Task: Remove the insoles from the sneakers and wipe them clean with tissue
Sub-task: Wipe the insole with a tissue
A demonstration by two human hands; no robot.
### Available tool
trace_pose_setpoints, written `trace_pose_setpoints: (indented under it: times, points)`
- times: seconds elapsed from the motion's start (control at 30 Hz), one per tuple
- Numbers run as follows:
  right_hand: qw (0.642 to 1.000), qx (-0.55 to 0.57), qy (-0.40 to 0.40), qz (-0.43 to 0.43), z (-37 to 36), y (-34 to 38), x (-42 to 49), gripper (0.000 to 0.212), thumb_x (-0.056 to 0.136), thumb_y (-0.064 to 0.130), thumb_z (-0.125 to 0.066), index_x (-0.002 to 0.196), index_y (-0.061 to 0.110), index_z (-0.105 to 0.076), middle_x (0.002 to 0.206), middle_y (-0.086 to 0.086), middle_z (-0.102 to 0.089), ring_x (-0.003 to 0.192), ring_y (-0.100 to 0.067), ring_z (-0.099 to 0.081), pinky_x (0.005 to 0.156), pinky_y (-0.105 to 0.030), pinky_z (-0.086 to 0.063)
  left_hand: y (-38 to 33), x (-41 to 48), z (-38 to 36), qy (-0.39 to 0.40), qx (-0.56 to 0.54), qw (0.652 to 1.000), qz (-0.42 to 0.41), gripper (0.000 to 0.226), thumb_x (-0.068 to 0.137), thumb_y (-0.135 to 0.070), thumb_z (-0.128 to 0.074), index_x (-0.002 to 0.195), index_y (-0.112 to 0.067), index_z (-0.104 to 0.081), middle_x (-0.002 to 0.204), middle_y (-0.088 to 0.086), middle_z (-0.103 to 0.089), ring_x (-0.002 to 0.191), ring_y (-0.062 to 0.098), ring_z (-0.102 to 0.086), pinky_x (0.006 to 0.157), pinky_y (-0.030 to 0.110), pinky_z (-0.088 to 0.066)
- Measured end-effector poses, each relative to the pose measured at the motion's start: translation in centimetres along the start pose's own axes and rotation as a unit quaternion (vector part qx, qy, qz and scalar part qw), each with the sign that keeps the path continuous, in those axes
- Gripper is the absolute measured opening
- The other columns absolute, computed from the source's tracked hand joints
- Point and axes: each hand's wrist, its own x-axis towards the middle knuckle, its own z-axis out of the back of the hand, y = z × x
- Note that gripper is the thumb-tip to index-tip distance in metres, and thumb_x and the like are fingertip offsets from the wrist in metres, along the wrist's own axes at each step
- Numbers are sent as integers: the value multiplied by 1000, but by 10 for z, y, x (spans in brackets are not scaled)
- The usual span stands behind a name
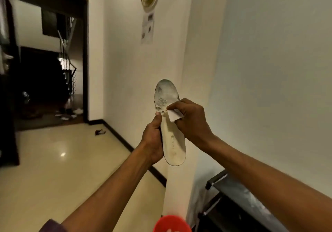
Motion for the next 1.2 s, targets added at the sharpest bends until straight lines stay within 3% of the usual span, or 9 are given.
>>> trace_pose_setpoints:
  times: [0.1,0.2,0.33,0.53,0.67,0.87,1.0,1.1,1.2]
  points:
    - [997,43,36,-46,-88,-29,-43,28,76,-3,-73,98,12,-76,93,-3,-70,82,-15,-64,69,-21,-52,46,18,86,-76,-12,996,40,52,106,-52,-33,122,-18,-69,108,17,-76,90,33,-74,79,44,-58]
    - [987,77,94,-105,-185,-60,-112,31,74,-4,-72,97,16,-76,91,-2,-69,81,-16,-64,71,-29,-53,111,29,181,-159,5,985,65,47,108,-48,-34,131,-20,-64,112,15,-76,94,32,-76,75,45,-61]
    - [960,99,197,-175,-291,-92,-223,33,71,-2,-69,96,17,-77,87,-4,-69,80,-20,-66,71,-30,-52,213,24,298,-273,72,953,109,41,105,-43,-43,132,-19,-64,121,16,-73,114,37,-68,104,58,-50]
    - [883,129,340,-296,-401,-112,-398,29,77,5,-65,98,21,-75,93,-1,-69,87,-17,-64,75,-29,-49,356,-14,425,-386,156,886,204,30,104,-40,-45,117,-25,-68,105,8,-78,100,32,-73,92,52,-58]
    - [834,142,406,-346,-436,-112,-484,31,76,7,-61,99,24,-73,95,2,-69,87,-13,-63,75,-26,-50,433,-54,490,-431,183,844,261,26,105,-31,-47,120,-21,-66,106,9,-76,99,32,-72,92,52,-58]
    - [803,151,443,-369,-461,-112,-567,33,77,0,-63,101,20,-74,97,1,-70,86,-13,-64,76,-30,-56,521,-106,548,-486,255,782,296,33,98,-18,-61,131,-15,-59,122,9,-69,107,29,-66,94,50,-57]
    - [793,144,465,-367,-464,-112,-602,32,76,-2,-64,99,17,-74,93,0,-71,83,-12,-65,72,-29,-56,548,-120,560,-468,353,751,303,43,90,-20,-72,129,-14,-57,122,8,-68,112,29,-64,97,43,-52]
    - [787,137,472,-373,-464,-112,-613,33,74,-5,-64,97,16,-74,91,1,-71,82,-12,-65,71,-30,-57,552,-123,557,-453,459,704,298,54,87,-27,-76,132,-5,-55,122,15,-66,112,33,-63,90,37,-50]
    - [787,142,465,-381,-471,-111,-608,32,74,-8,-65,95,13,-75,90,-1,-72,81,-14,-65,71,-30,-57,540,-132,551,-511,506,640,270,57,91,-30,-71,139,-6,-51,130,18,-59,119,34,-58,98,43,-49]
